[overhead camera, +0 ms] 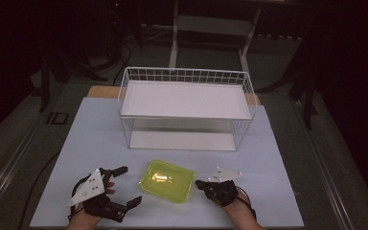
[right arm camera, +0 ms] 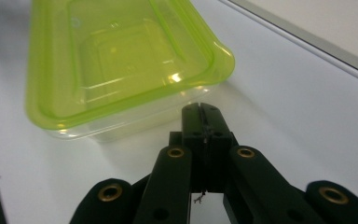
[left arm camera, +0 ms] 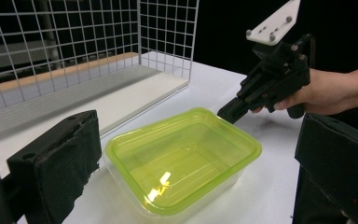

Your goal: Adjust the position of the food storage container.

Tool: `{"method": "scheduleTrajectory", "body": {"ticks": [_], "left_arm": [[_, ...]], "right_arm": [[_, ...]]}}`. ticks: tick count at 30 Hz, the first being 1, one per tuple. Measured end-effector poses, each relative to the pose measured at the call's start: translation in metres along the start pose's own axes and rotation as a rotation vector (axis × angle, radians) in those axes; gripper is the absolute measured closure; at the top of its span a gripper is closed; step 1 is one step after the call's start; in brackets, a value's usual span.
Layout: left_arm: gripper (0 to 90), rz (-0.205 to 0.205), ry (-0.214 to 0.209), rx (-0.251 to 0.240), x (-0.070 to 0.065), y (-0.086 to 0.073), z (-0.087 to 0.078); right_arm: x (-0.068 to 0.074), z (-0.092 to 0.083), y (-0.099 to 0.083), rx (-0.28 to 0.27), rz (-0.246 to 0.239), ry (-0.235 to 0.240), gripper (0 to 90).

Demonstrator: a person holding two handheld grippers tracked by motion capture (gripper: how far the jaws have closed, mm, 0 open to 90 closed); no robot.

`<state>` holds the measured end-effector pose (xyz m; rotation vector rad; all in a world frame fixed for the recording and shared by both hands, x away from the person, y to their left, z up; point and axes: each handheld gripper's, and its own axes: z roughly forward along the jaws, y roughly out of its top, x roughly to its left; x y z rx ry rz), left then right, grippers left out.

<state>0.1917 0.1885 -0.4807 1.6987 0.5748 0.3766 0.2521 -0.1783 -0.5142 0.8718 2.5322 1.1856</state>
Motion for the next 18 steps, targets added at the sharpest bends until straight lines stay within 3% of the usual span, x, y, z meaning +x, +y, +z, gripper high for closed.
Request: {"method": "scheduleTrajectory", "body": {"ticks": [6, 18], "left_arm": [[0.8, -0.010, -0.006, 0.004, 0.001, -0.001, 0.000], [0.8, -0.031, -0.030, 0.008, 0.001, -0.002, 0.001]], "right_arm": [[0.002, 0.014, 0.001, 0.025, 0.007, 0.019, 89.8], [-0.004, 0.036, 0.014, 0.011, 0.031, 0.013, 89.8]]}}
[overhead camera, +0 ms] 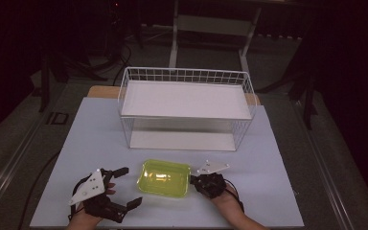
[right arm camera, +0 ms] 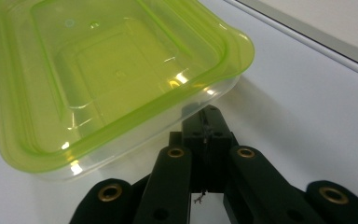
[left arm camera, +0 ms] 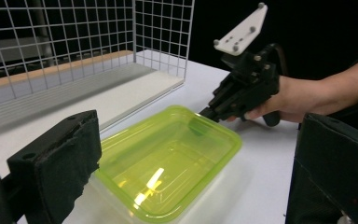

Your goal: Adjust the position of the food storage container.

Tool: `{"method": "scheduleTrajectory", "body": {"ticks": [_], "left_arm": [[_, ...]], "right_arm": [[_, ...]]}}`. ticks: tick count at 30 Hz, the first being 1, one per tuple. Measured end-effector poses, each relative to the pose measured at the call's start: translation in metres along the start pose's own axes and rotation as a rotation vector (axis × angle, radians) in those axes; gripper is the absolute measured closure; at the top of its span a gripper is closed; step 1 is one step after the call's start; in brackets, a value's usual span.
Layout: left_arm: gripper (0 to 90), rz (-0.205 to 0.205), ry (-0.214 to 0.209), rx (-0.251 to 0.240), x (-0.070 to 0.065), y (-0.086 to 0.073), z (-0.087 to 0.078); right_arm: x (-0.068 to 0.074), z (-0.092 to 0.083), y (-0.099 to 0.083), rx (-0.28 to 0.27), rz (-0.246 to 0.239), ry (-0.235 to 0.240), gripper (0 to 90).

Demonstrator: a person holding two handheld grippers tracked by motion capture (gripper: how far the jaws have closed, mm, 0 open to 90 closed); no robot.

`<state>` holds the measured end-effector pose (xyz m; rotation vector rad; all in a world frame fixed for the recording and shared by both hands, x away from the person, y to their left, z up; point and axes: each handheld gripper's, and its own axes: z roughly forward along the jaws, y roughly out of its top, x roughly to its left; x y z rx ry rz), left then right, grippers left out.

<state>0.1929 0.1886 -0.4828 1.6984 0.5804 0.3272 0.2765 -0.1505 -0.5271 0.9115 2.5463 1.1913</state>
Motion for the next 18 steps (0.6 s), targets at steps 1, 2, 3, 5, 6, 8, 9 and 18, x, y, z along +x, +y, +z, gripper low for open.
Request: {"method": "scheduleTrajectory", "body": {"ticks": [1, 2, 3, 5, 6, 8, 9, 18], "left_arm": [[0.8, 0.002, 0.000, 0.004, 0.000, 0.000, 0.000], [0.8, 0.002, 0.000, 0.003, 0.000, 0.000, 0.000], [0.8, 0.003, 0.000, 0.004, 0.000, 0.000, 0.000], [0.8, 0.005, 0.001, 0.001, 0.000, 0.000, 0.000], [0.8, 0.003, 0.001, 0.001, 0.000, 0.000, 0.000], [0.8, 0.001, 0.004, 0.002, 0.001, -0.001, 0.000], [0.8, 0.002, 0.006, 0.001, 0.001, -0.001, 0.000], [0.8, -0.010, 0.018, -0.003, 0.003, -0.001, 0.000]], "right_arm": [[0.000, 0.002, 0.001, 0.001, 0.000, 0.001, 89.8], [0.000, 0.004, 0.003, 0.001, -0.004, 0.002, 89.8], [0.000, 0.005, 0.004, -0.002, -0.006, 0.003, 89.8], [0.001, 0.009, 0.006, -0.001, -0.008, 0.001, 89.8], [0.001, 0.011, 0.008, -0.006, -0.014, 0.002, 89.8], [0.001, 0.013, 0.009, -0.011, -0.011, 0.001, 89.8], [0.001, 0.015, 0.010, -0.014, -0.014, -0.003, 89.8], [-0.003, 0.008, 0.010, -0.033, -0.046, -0.051, 83.9]]}}
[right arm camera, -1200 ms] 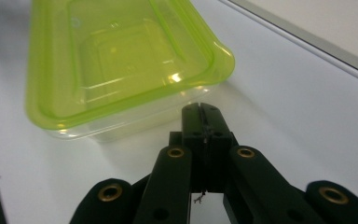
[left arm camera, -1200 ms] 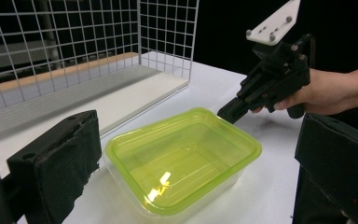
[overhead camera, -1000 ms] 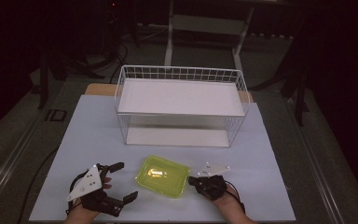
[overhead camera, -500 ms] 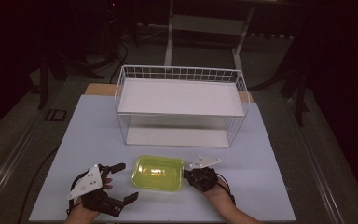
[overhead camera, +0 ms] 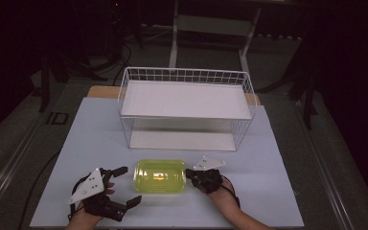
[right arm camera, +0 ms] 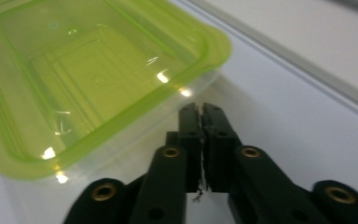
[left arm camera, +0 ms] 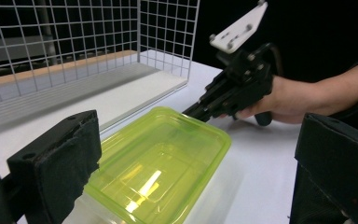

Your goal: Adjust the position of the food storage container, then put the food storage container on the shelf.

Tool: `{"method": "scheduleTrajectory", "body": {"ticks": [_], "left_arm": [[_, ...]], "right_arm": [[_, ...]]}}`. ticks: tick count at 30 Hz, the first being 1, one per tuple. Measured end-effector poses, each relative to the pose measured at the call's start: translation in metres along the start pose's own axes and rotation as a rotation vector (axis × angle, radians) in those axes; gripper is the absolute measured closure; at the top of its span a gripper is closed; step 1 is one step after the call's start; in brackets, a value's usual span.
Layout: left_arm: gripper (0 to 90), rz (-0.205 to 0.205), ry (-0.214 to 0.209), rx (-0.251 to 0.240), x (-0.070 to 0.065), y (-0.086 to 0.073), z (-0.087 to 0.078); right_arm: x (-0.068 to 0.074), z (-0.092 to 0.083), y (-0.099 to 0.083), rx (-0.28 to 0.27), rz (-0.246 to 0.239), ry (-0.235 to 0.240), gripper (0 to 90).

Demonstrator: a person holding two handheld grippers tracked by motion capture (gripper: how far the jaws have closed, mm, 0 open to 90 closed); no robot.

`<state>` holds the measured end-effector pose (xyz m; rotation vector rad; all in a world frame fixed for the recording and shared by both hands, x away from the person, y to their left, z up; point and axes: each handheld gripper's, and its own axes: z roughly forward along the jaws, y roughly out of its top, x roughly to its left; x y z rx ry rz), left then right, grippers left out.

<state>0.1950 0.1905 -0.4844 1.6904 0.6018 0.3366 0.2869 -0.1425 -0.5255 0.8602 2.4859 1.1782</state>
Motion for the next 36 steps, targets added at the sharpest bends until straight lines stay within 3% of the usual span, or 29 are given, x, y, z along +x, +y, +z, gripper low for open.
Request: {"method": "scheduleTrajectory", "body": {"ticks": [6, 8, 10, 13, 14, 20, 21, 23, 25, 31, 34, 36], "left_arm": [[0.8, -0.005, 0.027, 0.025, 0.000, 0.000, 0.002], [0.8, -0.008, 0.038, 0.041, 0.001, -0.001, 0.002], [0.8, -0.028, 0.045, 0.048, 0.002, 0.000, 0.003], [0.8, -0.040, 0.072, 0.061, 0.002, 0.003, 0.004], [0.8, -0.044, 0.079, 0.063, 0.002, 0.005, 0.004], [0.8, -0.082, 0.081, 0.091, 0.006, 0.016, 0.005], [0.8, -0.106, 0.080, 0.093, 0.007, 0.018, 0.005], [0.8, -0.142, 0.072, 0.102, 0.010, 0.020, 0.005], [0.8, -0.177, 0.080, 0.120, 0.012, 0.022, 0.005], [0.8, -0.266, 0.080, 0.203, 0.020, 0.025, 0.008], [0.8, -0.325, 0.085, 0.204, 0.025, 0.023, 0.009], [0.8, -0.372, 0.093, 0.220, 0.029, 0.022, 0.009]], "right_arm": [[-0.005, -0.022, 0.001, -0.020, -0.008, -0.017, 66.5], [-0.005, -0.030, 0.002, -0.037, 0.009, -0.022, 53.7], [-0.003, -0.039, 0.005, -0.066, -0.004, -0.028, 39.6], [0.000, -0.047, 0.011, -0.078, -0.017, -0.006, 18.5], [0.002, -0.050, 0.013, -0.096, -0.009, 0.027, 13.5], [0.008, -0.062, 0.023, -0.166, 0.021, 0.021, 11.2], [0.007, -0.062, 0.025, -0.166, 0.023, 0.024, 12.2], [0.004, -0.062, 0.029, -0.126, 0.050, 0.059, 15.6], [0.000, -0.059, 0.032, -0.100, 0.047, 0.100, 16.2], [-0.003, -0.056, 0.038, -0.112, 0.098, 0.142, 17.2], [-0.005, -0.050, 0.041, -0.062, 0.166, 0.144, 15.1], [-0.008, -0.044, 0.043, 0.014, 0.233, 0.160, 18.2]]}}
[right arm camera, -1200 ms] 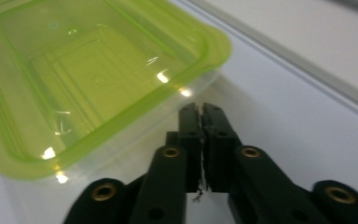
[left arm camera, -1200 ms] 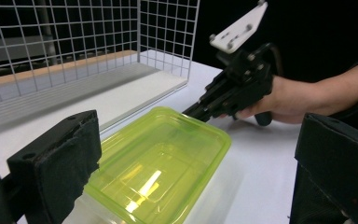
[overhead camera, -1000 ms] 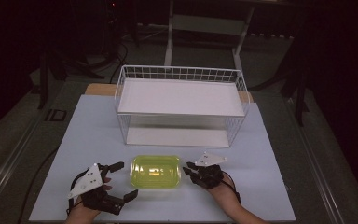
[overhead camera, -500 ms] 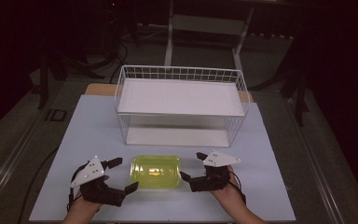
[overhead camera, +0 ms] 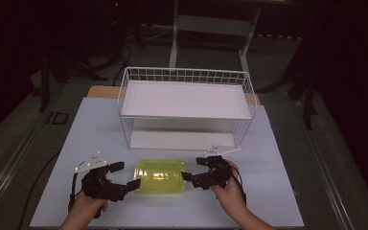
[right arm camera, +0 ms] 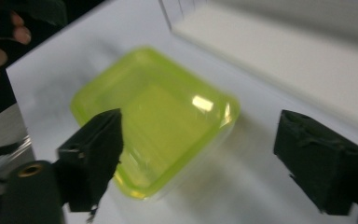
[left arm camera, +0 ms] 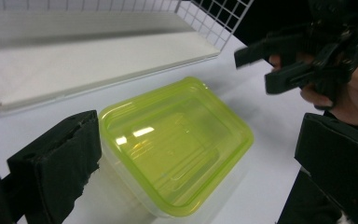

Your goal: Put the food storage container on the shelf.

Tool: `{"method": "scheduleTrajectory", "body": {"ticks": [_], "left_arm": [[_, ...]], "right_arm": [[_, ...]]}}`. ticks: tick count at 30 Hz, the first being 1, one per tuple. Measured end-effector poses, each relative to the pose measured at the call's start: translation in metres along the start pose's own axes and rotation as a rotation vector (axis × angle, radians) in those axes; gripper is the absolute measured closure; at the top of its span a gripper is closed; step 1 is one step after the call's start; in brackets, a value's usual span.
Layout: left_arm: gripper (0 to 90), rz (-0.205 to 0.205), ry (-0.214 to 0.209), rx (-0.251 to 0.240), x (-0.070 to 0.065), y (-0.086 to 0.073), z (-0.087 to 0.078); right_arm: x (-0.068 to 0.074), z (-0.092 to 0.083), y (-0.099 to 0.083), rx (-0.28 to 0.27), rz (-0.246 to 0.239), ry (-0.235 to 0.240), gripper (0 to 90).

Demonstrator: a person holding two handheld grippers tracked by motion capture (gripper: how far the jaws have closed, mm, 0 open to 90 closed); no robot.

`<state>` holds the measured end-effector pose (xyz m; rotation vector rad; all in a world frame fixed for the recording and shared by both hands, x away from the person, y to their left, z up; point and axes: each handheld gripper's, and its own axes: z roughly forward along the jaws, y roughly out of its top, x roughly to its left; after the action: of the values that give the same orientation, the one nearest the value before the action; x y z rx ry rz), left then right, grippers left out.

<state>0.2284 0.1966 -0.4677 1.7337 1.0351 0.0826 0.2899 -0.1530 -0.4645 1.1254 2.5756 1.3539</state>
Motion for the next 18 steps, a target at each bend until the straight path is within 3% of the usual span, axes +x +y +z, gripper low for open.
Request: {"method": "scheduleTrajectory", "body": {"ticks": [2, 4, 5, 6, 7, 10, 12, 13, 14, 16, 18], "left_arm": [[0.8, -0.069, -0.028, 0.018, 0.006, 0.000, 0.001], [0.8, -0.127, -0.020, 0.031, 0.011, 0.000, 0.001], [0.8, -0.127, -0.020, 0.031, 0.011, 0.000, 0.001], [0.8, -0.168, -0.015, 0.040, 0.016, 0.000, 0.001], [0.9, -0.187, -0.008, 0.048, 0.018, -0.001, 0.002], [0.9, -0.262, 0.029, 0.096, 0.025, -0.004, 0.006], [0.9, -0.262, 0.029, 0.096, 0.025, -0.004, 0.006], [1.0, -0.330, 0.049, 0.159, 0.032, -0.011, 0.011], [1.8, -0.350, 0.052, 0.175, 0.034, -0.013, 0.013], [13.1, -0.394, 0.044, 0.177, 0.039, -0.019, 0.015], [15.0, -0.414, 0.043, 0.192, 0.042, -0.022, 0.018]], "right_arm": [[-0.004, 0.006, 0.001, 0.033, 0.084, 0.042, 18.1], [-0.005, 0.010, 0.001, 0.055, 0.123, 0.087, 13.9], [-0.005, 0.010, 0.001, 0.055, 0.123, 0.087, 13.9], [-0.005, 0.013, 0.001, 0.072, 0.137, 0.097, 13.4], [-0.006, 0.017, 0.001, 0.096, 0.183, 0.132, 13.5], [-0.011, 0.023, 0.000, 0.118, 0.288, 0.160, 15.6], [-0.012, 0.025, -0.001, 0.117, 0.306, 0.158, 15.6], [-0.017, 0.028, -0.004, 0.118, 0.357, 0.165, 21.5], [-0.018, 0.029, -0.006, 0.121, 0.387, 0.166, 24.3], [-0.020, 0.032, -0.008, 0.130, 0.414, 0.158, 29.4], [-0.021, 0.034, -0.011, 0.137, 0.444, 0.150, 33.5]]}}
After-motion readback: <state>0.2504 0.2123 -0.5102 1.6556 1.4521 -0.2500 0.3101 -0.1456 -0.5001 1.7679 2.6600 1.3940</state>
